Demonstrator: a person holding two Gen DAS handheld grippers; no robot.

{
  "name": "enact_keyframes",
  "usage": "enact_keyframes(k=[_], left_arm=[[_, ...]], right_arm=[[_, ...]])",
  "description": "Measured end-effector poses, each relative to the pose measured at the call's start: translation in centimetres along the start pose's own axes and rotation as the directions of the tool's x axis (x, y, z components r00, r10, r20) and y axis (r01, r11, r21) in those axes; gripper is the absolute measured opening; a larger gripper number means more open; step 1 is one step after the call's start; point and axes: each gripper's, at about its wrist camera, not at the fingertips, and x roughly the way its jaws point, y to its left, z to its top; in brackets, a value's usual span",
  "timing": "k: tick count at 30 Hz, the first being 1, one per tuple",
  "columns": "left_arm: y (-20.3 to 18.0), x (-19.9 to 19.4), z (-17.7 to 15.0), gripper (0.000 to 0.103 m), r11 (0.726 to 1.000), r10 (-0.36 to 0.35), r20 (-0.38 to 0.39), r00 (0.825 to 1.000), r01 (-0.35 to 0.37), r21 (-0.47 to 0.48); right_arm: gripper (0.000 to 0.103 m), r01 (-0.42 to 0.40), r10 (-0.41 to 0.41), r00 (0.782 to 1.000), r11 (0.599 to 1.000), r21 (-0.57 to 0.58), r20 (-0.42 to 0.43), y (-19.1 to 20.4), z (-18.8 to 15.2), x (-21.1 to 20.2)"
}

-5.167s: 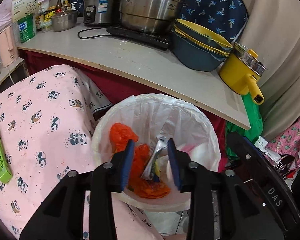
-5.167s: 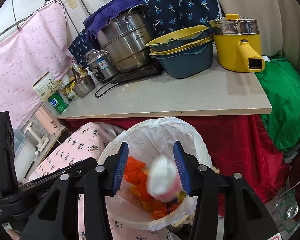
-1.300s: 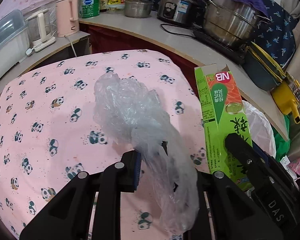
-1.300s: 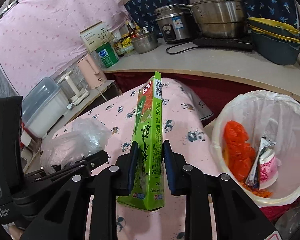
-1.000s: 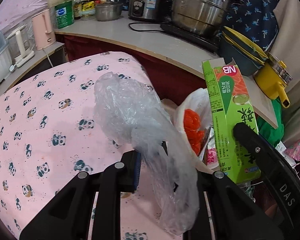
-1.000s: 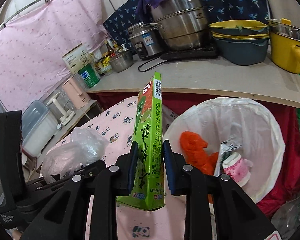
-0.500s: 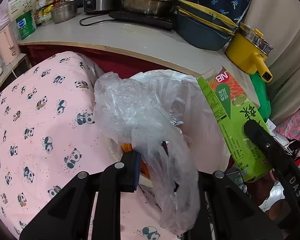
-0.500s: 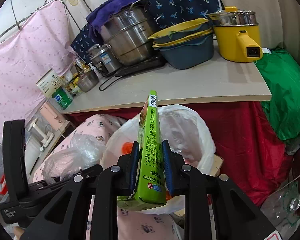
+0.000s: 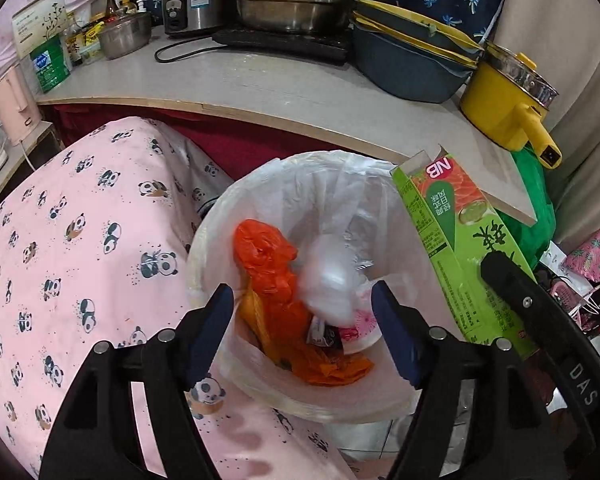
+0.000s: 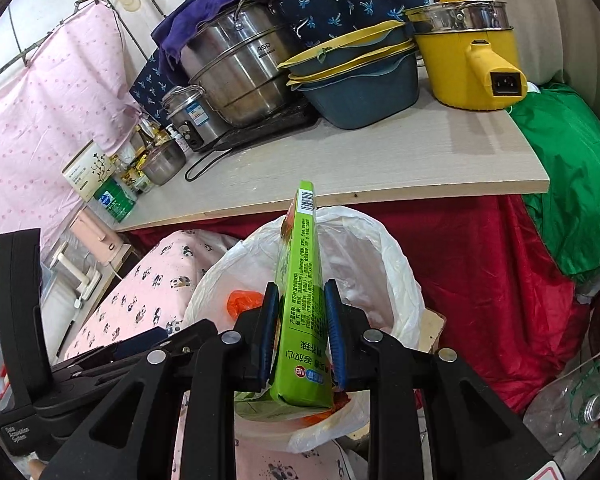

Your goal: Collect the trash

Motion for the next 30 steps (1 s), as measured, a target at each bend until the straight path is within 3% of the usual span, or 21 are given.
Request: enact_keyframes(k=[16,22,30], left_arm=[[3.7,-2.0,-1.1,0.069,0.996,0.073,0.033,0.997,-0.071,-0.053],[4.3,-4.2,-2.0,0.073,0.992,0.113,0.07,0.991,-0.108,-0.06],[4.8,-6.2,-3.8,0.081,0.984,0.176,0.097,0.98,-0.17,-0.06]], right_arm=[[0.029,-0.025,0.024,0.999,0.997,-0.074,-0.022,3.9,-0.2,1.2],[0.047,-0.021,0.019,1.0,0.991,-0.136,-0.012,5.8,-0.5,-0.8],[0.06,0.015,-0.019,1.0,0.977,-0.213,-0.014,7.1,-1.8,-3.0]])
